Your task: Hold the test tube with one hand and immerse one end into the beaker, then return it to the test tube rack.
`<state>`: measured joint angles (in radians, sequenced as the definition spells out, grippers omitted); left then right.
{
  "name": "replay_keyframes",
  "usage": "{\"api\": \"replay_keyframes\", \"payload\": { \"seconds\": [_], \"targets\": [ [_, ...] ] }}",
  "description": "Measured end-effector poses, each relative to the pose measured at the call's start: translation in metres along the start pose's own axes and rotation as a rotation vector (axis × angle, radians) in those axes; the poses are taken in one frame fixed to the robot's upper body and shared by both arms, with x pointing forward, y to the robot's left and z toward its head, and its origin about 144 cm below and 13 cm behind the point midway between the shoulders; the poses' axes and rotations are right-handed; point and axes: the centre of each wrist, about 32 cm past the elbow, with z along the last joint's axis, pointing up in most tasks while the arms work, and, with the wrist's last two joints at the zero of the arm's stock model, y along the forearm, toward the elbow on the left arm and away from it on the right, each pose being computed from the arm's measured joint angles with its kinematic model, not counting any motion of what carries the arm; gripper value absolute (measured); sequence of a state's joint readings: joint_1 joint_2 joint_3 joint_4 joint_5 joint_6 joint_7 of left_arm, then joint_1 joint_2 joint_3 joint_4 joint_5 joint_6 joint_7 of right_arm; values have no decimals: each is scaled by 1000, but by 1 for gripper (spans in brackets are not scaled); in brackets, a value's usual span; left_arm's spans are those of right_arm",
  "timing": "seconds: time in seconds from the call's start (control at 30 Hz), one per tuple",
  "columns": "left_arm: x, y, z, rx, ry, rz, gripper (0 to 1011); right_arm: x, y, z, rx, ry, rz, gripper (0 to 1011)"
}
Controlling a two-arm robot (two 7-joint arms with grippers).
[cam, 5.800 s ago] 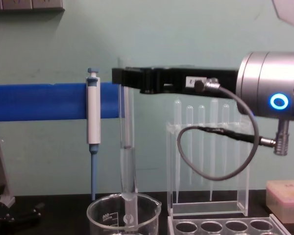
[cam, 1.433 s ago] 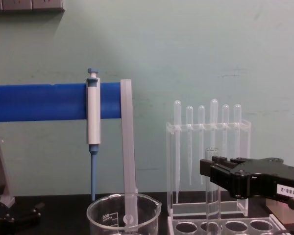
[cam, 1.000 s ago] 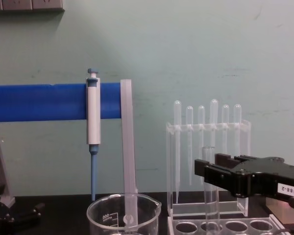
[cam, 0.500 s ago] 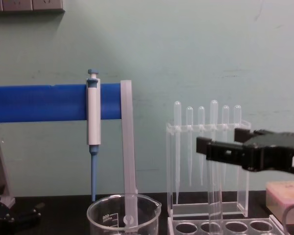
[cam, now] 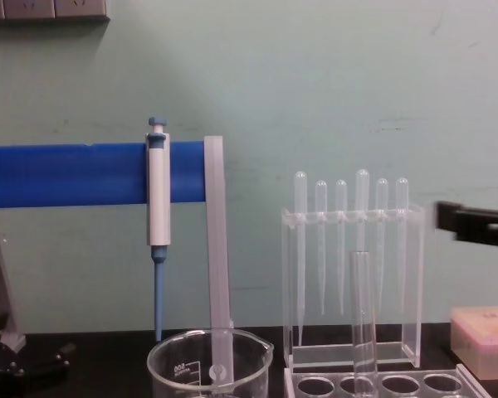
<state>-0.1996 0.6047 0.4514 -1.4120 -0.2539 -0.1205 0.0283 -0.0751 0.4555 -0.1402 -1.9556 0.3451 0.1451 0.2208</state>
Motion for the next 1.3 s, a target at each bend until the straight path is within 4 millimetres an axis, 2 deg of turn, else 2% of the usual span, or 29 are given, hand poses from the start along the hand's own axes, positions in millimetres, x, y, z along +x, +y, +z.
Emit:
{"api": "replay_keyframes", "payload": {
  "seconds": [0.27, 0.47, 0.97, 1.3],
  "targets": [
    [0, 0, 0, 0, 0, 0, 1000, 22, -24, -2, -23, -19, -118, 1003],
    [0, 0, 0, 0, 0, 0, 1000, 29, -28, -10, -48, -16, -155, 1003],
    [0, 0, 0, 0, 0, 0, 1000, 26, -3, -64, -160, -29, -195, 1003],
    [0, 0, 0, 0, 0, 0, 1000, 24, 10, -79, -216, -79, -218, 1003]
  ]
}}
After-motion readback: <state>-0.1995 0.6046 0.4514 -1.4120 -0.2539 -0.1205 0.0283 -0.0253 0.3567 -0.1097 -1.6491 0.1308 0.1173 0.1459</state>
